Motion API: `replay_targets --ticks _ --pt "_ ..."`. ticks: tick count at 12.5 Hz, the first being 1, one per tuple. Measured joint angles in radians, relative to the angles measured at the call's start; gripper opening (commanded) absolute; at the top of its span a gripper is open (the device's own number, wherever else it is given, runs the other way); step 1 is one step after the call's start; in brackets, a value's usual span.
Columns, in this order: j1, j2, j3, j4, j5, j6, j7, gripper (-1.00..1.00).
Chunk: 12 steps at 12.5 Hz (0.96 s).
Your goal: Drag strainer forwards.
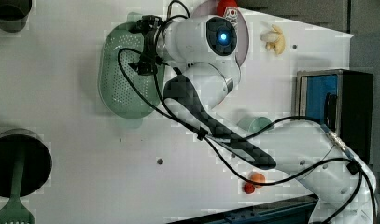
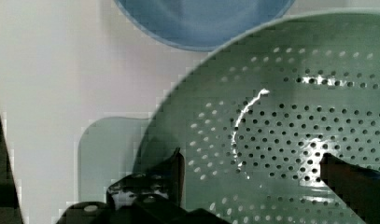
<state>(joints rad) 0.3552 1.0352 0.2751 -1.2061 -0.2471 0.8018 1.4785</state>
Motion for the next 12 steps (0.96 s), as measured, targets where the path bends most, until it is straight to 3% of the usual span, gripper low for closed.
replay_targets --ticks 12 --pt "-0.009 0.026 -0.034 0.135 0.006 0.066 -0.007 1.0"
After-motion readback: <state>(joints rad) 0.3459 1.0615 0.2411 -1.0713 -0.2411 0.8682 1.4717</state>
